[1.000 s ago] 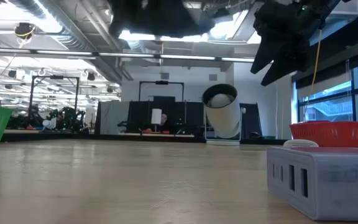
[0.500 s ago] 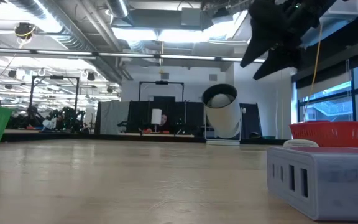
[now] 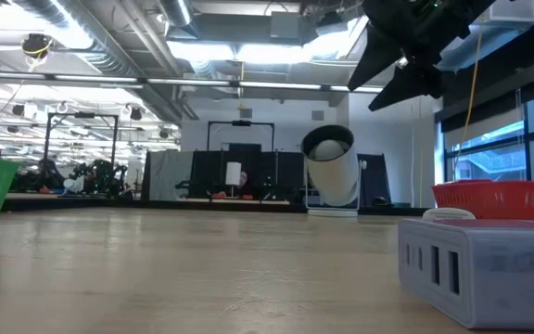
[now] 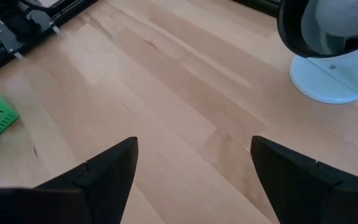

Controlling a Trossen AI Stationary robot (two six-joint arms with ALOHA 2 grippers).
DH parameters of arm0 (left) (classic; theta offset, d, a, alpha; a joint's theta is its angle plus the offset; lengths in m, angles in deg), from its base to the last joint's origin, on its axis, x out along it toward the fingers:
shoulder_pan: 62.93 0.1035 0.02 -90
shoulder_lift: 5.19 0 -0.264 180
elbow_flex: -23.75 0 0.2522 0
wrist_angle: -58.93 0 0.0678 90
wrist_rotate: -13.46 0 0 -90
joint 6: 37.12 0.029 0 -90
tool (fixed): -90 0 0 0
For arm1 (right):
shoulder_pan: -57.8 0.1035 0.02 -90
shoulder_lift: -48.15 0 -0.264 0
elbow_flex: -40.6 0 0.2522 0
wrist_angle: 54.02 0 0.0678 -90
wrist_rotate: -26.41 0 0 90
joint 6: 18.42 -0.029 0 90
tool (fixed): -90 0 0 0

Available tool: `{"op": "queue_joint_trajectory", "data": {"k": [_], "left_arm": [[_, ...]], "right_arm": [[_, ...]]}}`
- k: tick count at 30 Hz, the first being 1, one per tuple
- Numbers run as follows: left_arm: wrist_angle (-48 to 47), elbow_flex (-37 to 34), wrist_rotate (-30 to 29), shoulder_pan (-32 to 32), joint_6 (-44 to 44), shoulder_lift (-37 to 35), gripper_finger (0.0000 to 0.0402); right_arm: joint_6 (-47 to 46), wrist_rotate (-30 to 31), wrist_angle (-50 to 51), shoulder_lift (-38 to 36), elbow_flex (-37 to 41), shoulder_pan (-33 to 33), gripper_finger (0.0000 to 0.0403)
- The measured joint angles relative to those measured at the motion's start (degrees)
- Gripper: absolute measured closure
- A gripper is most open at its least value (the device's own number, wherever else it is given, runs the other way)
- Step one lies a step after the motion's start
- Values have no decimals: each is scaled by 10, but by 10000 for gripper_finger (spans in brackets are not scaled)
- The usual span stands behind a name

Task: Pick & Place Office items
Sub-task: Put the blue digital clock into the green bin

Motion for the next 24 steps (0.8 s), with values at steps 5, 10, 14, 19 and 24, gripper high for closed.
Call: {"op": "queue_joint_trajectory", "data": {"k": [5, 10, 14, 19, 24], "left_arm": [[-121, 0, 0, -4, -132, -1, 242], [-298, 0, 3, -8, -302, -28, 247], [-467, 0, 3, -7, -414, -71, 245], [-672, 0, 47, -27, -597, -100, 244], [-835, -10, 149, -72, -753, -88, 247]], "right_arm": [[2, 0, 0, 0, 0, 0, 90], [17, 27, 1, 0, 0, 0, 90], [21, 59, 1, 0, 0, 0, 90], [17, 35, 2, 0, 0, 0, 90], [19, 31, 5, 1, 0, 0, 90]]}}
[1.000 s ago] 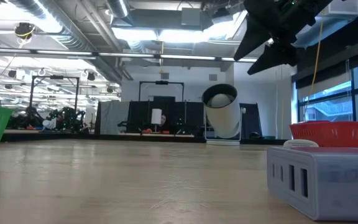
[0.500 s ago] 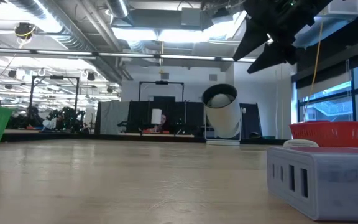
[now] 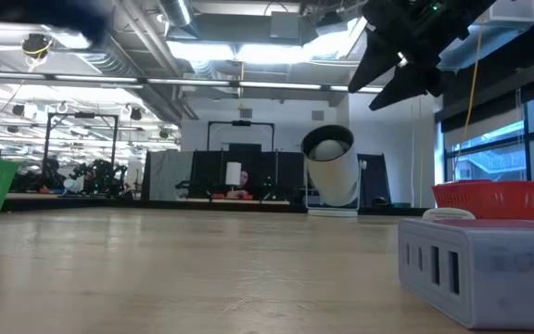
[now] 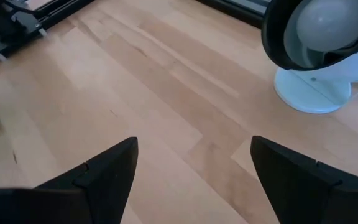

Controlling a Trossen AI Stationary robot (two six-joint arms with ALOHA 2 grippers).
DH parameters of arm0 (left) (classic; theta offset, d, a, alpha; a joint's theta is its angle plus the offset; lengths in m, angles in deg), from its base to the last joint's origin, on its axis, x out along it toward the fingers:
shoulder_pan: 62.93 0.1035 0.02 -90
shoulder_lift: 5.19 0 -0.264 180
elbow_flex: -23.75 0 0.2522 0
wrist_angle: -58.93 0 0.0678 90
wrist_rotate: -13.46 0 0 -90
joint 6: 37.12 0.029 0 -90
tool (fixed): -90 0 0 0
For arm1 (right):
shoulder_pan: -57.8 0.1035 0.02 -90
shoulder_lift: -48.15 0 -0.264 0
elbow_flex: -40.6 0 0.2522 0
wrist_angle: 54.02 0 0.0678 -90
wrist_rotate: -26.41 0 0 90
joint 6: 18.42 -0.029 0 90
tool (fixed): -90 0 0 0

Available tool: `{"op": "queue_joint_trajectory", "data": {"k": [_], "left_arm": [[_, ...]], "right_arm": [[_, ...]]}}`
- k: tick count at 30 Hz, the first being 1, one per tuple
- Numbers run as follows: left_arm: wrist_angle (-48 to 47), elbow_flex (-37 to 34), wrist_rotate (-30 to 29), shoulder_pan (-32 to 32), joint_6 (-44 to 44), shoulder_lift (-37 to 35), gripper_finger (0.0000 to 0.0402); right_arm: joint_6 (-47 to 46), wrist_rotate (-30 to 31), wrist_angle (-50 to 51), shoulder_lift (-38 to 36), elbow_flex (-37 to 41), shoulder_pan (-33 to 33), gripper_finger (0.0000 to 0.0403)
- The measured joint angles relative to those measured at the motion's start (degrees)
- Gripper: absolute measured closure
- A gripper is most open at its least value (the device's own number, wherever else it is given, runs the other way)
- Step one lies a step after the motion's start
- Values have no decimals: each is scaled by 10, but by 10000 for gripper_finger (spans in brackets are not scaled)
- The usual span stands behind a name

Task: Pick & Place Office items
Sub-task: Put the blue digital clock into the green bin, then put the purple charger adapter into the red bin

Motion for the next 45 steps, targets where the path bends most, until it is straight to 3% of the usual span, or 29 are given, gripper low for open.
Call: {"op": "queue_joint_trajectory", "data": {"k": [6, 14, 19, 29, 34, 39, 42, 45], "left_arm": [[-62, -46, 123, -46, -136, 13, 241], [-60, -117, 198, -89, -261, 37, 241], [-53, -132, 195, -90, -279, 43, 239], [-54, -134, 198, -81, -307, 43, 209], [-18, -134, 201, -59, -296, 30, 191], [24, -134, 201, -32, -241, 8, 187], [35, -134, 201, -14, -225, -7, 191], [44, -134, 194, 4, -209, -22, 193]], "right_arm": [[2, 8, 3, 10, 0, 0, 90], [13, -7, 0, 45, 0, 0, 90], [13, -39, 0, 64, 0, 0, 90], [13, -46, 0, 68, 0, 0, 90], [10, -114, 0, 68, 0, 0, 90], [8, -262, 0, 68, 0, 5, 90], [68, -324, 0, 68, 0, 21, 90], [173, -332, 0, 68, 0, 46, 90]]}}
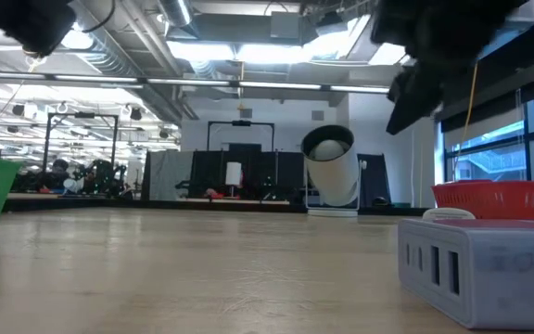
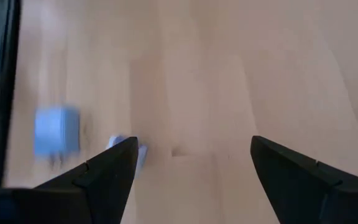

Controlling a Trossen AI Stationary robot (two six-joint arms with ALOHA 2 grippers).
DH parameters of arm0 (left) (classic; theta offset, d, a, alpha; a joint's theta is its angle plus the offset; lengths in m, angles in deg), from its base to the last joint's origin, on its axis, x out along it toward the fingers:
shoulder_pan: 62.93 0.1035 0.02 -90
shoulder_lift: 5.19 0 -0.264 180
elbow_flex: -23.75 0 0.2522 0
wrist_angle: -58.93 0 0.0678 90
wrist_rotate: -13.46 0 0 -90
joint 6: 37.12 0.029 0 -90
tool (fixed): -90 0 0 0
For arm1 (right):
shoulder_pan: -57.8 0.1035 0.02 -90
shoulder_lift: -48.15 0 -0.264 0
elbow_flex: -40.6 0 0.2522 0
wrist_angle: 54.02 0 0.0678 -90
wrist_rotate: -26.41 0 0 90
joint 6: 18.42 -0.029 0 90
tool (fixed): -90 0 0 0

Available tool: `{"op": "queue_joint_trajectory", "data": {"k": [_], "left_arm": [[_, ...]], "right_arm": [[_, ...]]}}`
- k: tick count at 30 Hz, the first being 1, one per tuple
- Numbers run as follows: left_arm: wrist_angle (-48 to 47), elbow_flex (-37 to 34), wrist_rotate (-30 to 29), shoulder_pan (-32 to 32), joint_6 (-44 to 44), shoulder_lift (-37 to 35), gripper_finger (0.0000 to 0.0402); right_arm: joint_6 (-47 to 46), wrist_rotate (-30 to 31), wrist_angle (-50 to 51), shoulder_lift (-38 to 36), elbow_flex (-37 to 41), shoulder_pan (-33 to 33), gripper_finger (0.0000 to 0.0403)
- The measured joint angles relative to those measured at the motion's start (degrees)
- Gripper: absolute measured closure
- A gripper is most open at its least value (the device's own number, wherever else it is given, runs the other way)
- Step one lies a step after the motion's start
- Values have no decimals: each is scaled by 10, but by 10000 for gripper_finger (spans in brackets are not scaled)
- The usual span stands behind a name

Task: Pick & Place Office items
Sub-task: Put the purple charger adapter into the red bin

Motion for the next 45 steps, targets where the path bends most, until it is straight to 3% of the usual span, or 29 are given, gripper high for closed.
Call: {"op": "queue_joint_trajectory", "data": {"k": [5, 9, 15, 29, 34, 45], "left_arm": [[25, 0, -43, 21, 32, -20, 194], [55, 0, -86, 30, 50, -29, 194], [85, 0, -106, 30, 56, -29, 194], [99, 0, -110, 30, 51, -29, 194], [99, 0, -129, 30, 52, -29, 194], [99, 1, -150, 30, 52, -29, 194]], "right_arm": [[199, -14, -14, 19, 0, 43, 90], [308, -70, -52, 65, 0, 61, 90], [325, -138, -131, 150, 0, 64, 90], [411, -141, -193, 238, 0, 64, 98], [422, -141, -193, 245, 0, 64, 139], [406, -140, -194, 245, 0, 64, 276]]}}
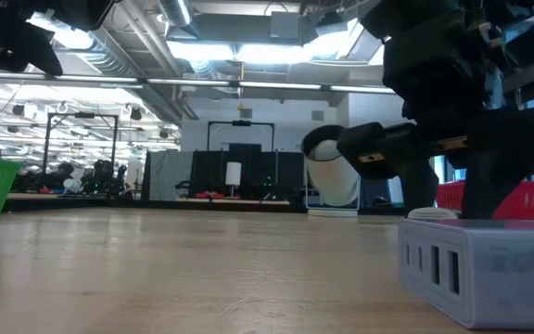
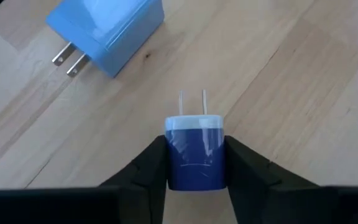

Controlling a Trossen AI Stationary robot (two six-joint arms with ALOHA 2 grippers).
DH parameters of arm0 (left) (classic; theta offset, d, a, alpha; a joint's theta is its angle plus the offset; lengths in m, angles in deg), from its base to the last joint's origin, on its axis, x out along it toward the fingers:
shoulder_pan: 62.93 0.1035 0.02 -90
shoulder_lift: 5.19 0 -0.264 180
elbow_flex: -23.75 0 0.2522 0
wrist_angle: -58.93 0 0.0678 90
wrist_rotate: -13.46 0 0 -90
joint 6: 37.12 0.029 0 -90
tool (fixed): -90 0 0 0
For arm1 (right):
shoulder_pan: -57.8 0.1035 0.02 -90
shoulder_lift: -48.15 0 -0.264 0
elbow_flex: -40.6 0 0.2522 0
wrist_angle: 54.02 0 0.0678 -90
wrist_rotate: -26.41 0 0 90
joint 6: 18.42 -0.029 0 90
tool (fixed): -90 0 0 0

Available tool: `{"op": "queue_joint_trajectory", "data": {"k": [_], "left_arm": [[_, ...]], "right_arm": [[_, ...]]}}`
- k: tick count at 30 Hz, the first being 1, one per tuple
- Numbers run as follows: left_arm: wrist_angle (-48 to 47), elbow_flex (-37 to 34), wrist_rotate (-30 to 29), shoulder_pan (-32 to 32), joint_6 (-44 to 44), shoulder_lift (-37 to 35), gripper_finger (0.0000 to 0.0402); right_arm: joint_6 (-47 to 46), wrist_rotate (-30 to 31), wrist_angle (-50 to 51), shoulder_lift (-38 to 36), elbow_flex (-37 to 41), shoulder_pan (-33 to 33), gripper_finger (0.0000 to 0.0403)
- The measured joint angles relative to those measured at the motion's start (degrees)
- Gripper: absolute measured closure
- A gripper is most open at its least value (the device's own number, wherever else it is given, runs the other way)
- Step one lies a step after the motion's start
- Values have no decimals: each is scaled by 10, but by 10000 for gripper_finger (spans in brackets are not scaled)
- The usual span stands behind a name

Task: Pick & Place Office items
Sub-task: Put the purple charger adapter into the red bin

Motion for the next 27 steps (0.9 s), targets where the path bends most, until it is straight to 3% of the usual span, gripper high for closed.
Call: {"op": "queue_joint_trajectory", "data": {"k": [7, 13, 19, 23, 27], "left_arm": [[0, 0, -10, 0, 0, 0, 194], [0, 0, -70, 3, 14, 0, 194], [0, 0, -209, 23, 41, 0, 194], [18, 0, -322, 43, 79, 0, 194], [79, 0, -382, 62, 175, 0, 194]], "right_arm": [[-88, 93, 11, -46, 0, -9, 264], [-70, 206, 11, -146, 0, -22, 257], [-129, 367, -55, -224, 0, -55, 272], [-191, 420, -153, -250, -1, -73, 261], [-235, 445, -294, -259, -1, -78, 259]]}}
